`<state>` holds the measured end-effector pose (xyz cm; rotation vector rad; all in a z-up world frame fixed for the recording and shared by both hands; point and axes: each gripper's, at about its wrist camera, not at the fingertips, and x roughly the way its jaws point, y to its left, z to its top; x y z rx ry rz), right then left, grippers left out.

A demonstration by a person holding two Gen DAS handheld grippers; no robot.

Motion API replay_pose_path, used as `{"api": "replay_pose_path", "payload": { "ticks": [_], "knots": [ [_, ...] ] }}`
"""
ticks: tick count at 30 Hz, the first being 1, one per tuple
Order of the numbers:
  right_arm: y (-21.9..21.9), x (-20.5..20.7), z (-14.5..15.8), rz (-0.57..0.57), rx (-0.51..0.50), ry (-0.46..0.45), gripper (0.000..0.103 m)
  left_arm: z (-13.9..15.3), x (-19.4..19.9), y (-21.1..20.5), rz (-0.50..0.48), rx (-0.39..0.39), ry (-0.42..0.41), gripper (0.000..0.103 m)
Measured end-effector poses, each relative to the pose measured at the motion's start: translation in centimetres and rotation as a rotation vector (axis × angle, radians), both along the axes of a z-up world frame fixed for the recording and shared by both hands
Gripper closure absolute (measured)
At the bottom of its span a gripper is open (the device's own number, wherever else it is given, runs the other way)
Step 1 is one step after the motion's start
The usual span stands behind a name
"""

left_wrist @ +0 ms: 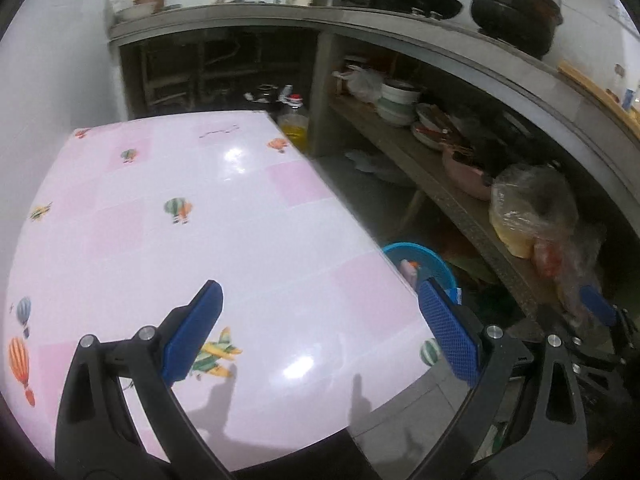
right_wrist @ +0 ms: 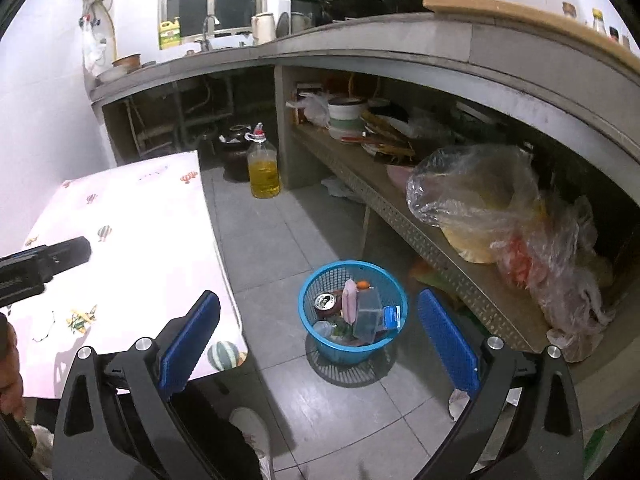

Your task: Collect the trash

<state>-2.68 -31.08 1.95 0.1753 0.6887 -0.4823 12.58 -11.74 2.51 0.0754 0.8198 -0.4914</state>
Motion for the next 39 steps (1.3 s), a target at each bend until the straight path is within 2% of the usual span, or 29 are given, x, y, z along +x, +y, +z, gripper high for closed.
{"api": "replay_pose_path", "payload": {
  "ticks": [3, 5, 10, 12, 15, 22, 27, 39],
  "knots": [
    [0.9, 0.1, -0.2, 0.011, -0.012, 0.044, 0.007, -0.7, -0.2, 0.5, 0.020, 0.001, 0.054, 0.009],
    [1.3, 0.0, -0.6, 0.012, -0.003, 0.070, 0.007, -1.1, -0.6, 0.8, 0.038, 0.024, 0.058, 0.009],
    [2.0, -0.3, -1.6, 0.023, 0.062, 0.106, 0.007, -2.0, -2.4, 0.9, 0.039, 0.155, 0.029, 0.009],
    [2.4, -0.4, -1.6, 0.033, 0.060, 0.109, 0.007, -2.3, -3.0, 1.0, 0.040, 0.221, 0.014, 0.009],
    [3.2, -0.3, -1.7, 0.052, 0.040, 0.124, 0.007, -2.6, -3.4, 1.4, 0.043, 0.264, 0.018, 0.009],
    [5.4, -0.1, -1.2, 0.133, -0.009, 0.141, 0.007, -2.4, -3.5, 4.0, 0.127, 0.250, 0.036, 0.009],
    [5.8, 0.0, -1.0, 0.146, -0.018, 0.141, 0.007, -2.1, -3.3, 6.0, 0.204, 0.237, 0.037, 0.009],
    [5.8, 0.5, -1.3, 0.167, -0.009, 0.123, 0.007, -2.7, -4.2, 7.7, 0.234, 0.311, 0.030, 0.009]
  ]
}}
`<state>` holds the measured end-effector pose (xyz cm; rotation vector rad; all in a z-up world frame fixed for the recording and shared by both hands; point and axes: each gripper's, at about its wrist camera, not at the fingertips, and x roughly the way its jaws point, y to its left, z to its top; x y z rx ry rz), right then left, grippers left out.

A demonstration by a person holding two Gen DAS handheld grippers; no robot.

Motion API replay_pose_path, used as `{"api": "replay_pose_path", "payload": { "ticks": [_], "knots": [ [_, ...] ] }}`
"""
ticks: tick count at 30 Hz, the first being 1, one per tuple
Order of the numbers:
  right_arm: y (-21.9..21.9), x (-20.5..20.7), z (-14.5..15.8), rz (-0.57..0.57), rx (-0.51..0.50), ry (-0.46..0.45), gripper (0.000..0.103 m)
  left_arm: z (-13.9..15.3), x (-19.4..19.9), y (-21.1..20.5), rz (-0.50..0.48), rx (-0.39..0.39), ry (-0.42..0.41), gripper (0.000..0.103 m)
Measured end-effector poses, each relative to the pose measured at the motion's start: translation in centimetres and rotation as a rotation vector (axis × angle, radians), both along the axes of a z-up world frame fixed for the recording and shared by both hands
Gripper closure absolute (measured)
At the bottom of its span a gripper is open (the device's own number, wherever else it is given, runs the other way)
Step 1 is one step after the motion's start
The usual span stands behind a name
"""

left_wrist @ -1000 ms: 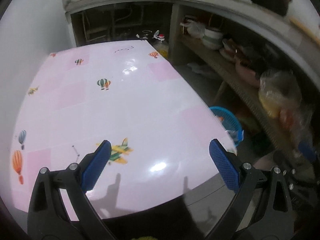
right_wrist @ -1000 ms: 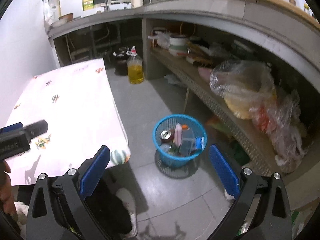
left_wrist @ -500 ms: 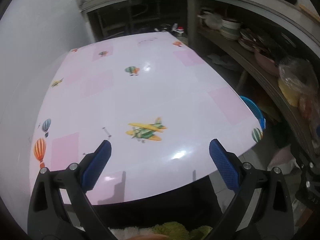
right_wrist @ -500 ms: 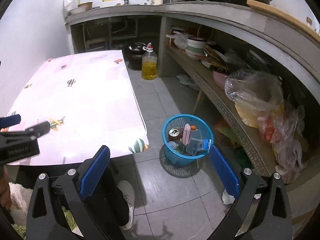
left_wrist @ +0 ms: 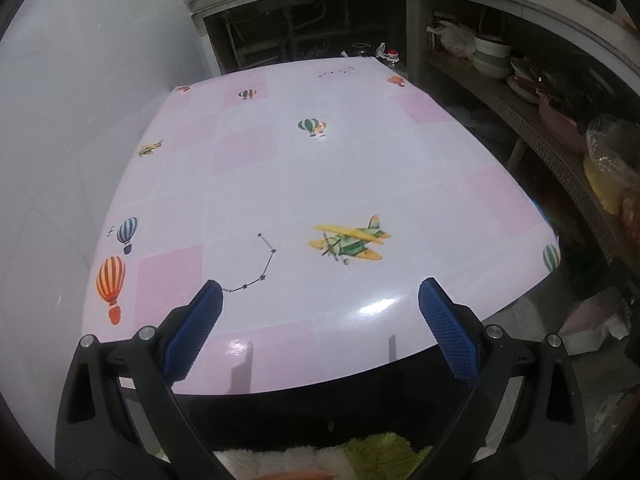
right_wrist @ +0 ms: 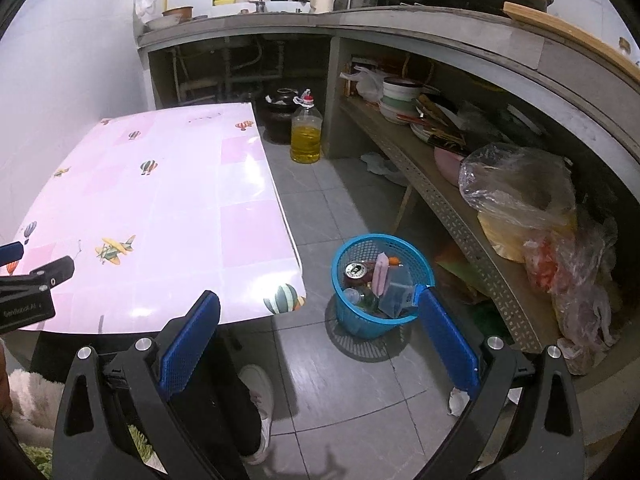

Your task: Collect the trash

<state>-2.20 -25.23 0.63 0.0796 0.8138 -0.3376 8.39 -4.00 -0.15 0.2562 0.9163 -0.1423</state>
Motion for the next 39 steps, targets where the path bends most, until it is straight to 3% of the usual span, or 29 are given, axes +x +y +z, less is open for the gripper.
{"api": "replay_pose_path", "payload": {
  "ticks": [39],
  "knots": [
    [0.07, -0.36, -0.17, 0.009, 0.001, -0.006, 0.007, -0.31, -0.74, 0.38, -0.023, 0.024, 0.009, 0.009]
  ]
}}
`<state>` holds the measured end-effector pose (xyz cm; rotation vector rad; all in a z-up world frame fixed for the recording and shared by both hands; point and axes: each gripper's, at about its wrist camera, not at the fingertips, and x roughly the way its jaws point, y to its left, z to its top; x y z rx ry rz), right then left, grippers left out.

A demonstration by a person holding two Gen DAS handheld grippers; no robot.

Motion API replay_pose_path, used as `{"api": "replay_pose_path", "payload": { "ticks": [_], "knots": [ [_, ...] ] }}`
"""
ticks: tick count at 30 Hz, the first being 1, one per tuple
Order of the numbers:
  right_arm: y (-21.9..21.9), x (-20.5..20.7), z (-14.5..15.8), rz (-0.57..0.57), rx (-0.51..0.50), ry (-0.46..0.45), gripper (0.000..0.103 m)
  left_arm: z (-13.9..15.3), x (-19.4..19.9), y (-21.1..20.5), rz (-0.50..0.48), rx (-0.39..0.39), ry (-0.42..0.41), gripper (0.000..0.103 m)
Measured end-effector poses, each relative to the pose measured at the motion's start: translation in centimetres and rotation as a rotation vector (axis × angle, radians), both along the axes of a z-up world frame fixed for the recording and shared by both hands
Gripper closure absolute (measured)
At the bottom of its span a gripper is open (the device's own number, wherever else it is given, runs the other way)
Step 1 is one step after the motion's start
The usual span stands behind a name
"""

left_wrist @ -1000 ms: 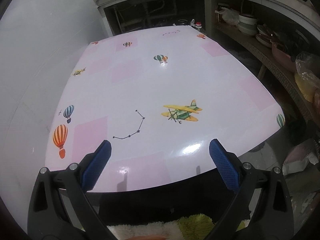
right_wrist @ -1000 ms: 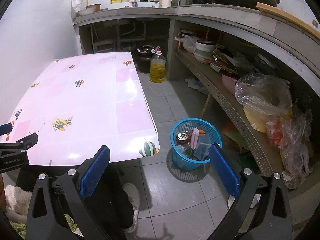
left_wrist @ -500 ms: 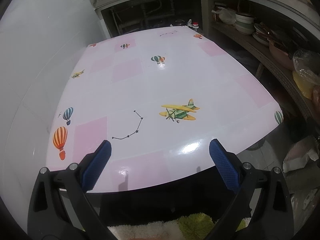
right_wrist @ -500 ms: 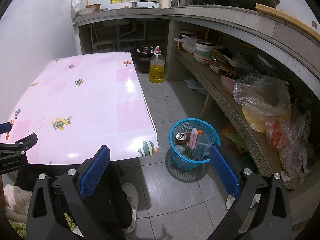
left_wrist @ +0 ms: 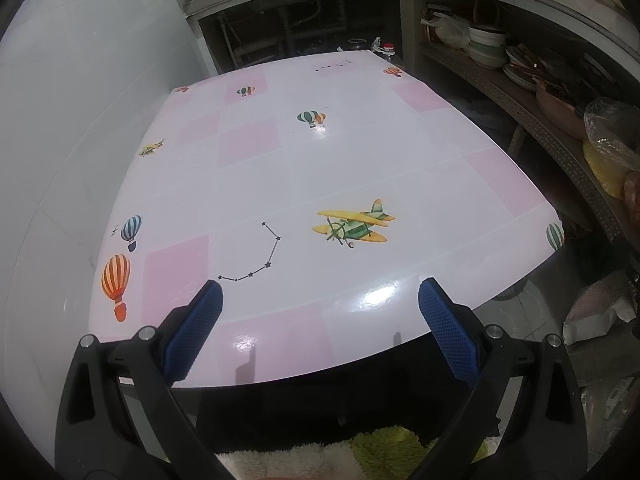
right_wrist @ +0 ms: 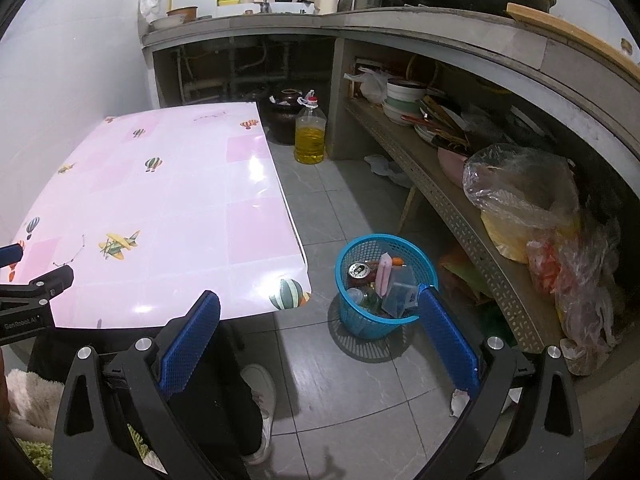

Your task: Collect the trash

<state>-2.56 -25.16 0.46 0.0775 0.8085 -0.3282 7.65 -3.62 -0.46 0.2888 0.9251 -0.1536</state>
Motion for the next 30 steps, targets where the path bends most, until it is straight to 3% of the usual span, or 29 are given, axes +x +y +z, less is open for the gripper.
{"api": "replay_pose_path", "payload": {
  "ticks": [30],
  "knots": [
    [-0.15, 0.40, 0.64, 0.004, -0.014, -0.009, 0.007, 0.01, 0.36, -0.21, -0.005, 0.001, -0.004, 0.009]
  ]
}}
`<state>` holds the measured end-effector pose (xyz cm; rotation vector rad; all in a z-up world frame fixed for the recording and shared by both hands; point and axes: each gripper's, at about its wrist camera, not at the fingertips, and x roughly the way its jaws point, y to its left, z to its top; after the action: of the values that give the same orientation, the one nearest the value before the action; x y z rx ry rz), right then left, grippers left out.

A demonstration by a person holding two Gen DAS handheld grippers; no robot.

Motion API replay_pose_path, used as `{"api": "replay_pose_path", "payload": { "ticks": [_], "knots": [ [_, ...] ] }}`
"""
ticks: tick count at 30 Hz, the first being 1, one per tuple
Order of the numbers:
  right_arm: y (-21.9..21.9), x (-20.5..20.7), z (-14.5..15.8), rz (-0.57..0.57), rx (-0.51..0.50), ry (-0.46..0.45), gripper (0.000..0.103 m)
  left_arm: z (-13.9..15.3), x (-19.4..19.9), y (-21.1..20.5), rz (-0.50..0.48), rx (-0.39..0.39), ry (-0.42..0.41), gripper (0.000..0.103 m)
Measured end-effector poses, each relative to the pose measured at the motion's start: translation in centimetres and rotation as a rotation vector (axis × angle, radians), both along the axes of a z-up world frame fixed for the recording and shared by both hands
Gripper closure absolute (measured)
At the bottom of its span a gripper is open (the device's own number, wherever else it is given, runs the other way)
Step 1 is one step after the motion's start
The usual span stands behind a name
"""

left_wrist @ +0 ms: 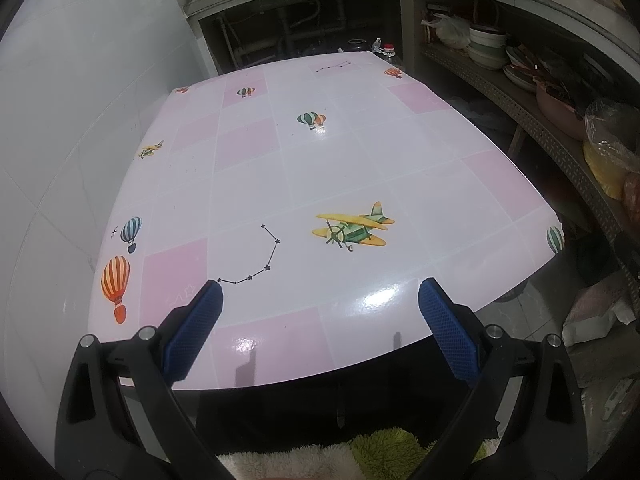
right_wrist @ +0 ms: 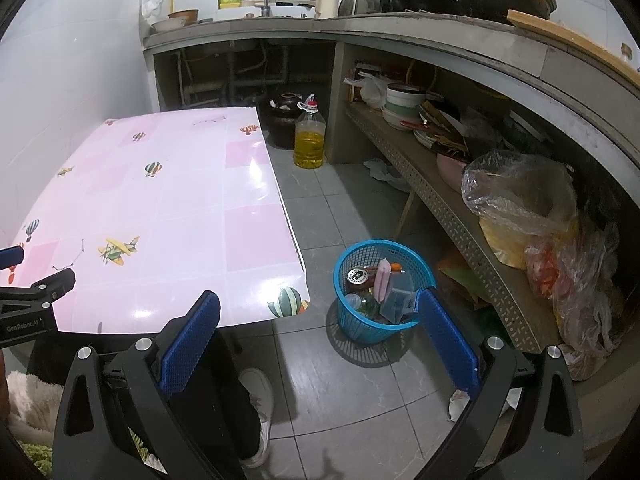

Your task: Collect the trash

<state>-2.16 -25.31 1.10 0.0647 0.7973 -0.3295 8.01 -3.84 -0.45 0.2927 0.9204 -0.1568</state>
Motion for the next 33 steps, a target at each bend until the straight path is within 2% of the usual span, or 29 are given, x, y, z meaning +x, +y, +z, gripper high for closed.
{"api": "replay_pose_path", "payload": {
  "ticks": [33],
  "knots": [
    [0.15, 0.16, 0.38, 0.001, -0.005, -0.005, 0.007, -0.10, -0.18, -0.09, 0.004, -0.007, 0.007, 0.009]
  ]
}}
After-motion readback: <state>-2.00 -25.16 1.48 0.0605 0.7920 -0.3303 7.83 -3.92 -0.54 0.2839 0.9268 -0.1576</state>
